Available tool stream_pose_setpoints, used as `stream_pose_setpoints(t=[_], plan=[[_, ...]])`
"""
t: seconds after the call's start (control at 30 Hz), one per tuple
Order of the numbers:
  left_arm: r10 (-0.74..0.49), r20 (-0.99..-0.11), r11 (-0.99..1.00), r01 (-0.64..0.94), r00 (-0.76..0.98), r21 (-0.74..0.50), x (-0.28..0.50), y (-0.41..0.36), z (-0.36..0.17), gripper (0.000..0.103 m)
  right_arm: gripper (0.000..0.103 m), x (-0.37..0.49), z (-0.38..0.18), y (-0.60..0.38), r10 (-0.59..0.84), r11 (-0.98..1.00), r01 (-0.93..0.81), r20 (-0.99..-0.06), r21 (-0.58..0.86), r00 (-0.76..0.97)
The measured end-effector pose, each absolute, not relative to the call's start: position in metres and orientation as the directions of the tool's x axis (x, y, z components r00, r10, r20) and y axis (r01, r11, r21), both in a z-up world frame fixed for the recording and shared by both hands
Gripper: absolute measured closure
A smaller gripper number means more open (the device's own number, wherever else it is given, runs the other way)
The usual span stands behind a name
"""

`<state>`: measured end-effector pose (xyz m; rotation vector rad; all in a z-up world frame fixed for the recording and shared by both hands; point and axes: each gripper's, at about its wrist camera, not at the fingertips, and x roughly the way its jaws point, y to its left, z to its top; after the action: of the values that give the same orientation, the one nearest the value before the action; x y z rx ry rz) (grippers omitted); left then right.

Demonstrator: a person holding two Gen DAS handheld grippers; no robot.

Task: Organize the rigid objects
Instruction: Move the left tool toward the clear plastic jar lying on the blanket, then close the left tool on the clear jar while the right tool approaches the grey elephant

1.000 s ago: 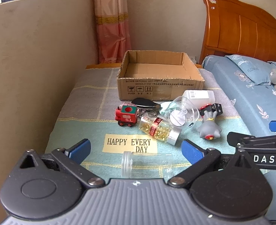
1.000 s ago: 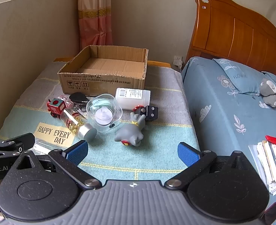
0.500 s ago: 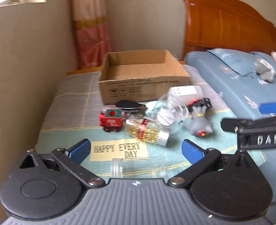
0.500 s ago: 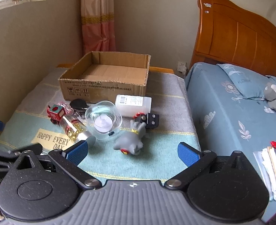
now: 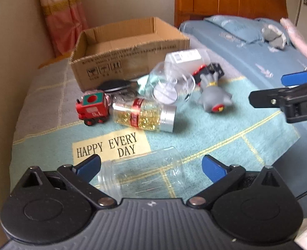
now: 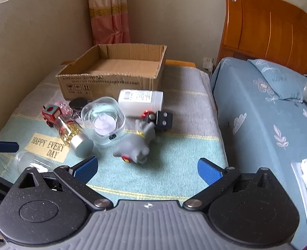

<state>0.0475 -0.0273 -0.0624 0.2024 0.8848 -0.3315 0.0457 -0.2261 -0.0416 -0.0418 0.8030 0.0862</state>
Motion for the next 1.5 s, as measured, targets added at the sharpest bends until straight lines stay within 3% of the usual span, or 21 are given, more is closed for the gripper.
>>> stream_pose_setpoints(t=[0.17, 0.57, 0.77, 1.13, 1.27, 1.5], plan=[[-0.142, -0.79, 0.91, 0.392, 0.597, 0.132, 0.049, -0.036, -0.074, 0.001, 0.0, 0.05, -0.057, -0.23, 0.092, 0.992, -0.126, -0.743, 0.01, 0.663], [-0.082, -0.776, 0.925, 0.338, 0.625, 0.175, 0.053, 0.002, -0.08, 0.001, 0.0, 0.066, -0.091, -0.227, 0.134, 0.98, -0.199, -0.784, 0.013, 0.606], [-0.106, -0.735, 0.934, 0.32, 0.67, 0.157, 0.049, 0.02, -0.072, 0.001, 0.0, 0.072, -0.099, -0.222, 0.152, 0.977, -0.209, -0.796, 0.034, 0.585], [-0.111, -0.804, 0.943, 0.317, 0.584, 0.1, 0.061, 0.026, -0.099, 0.001, 0.0, 0.077, -0.114, -0.219, 0.195, 0.962, -0.267, -0.816, 0.052, 0.545], [-0.129, -0.811, 0.941, 0.329, 0.571, 0.081, 0.071, 0.022, -0.106, 0.001, 0.0, 0.075, -0.118, -0.213, 0.169, 0.949, -0.315, -0.818, -0.016, 0.55], [-0.17, -0.799, 0.937, 0.345, 0.577, 0.05, 0.091, 0.018, -0.108, 0.001, 0.0, 0.069, -0.123, -0.223, 0.256, 0.907, -0.42, -0.757, -0.026, 0.601]])
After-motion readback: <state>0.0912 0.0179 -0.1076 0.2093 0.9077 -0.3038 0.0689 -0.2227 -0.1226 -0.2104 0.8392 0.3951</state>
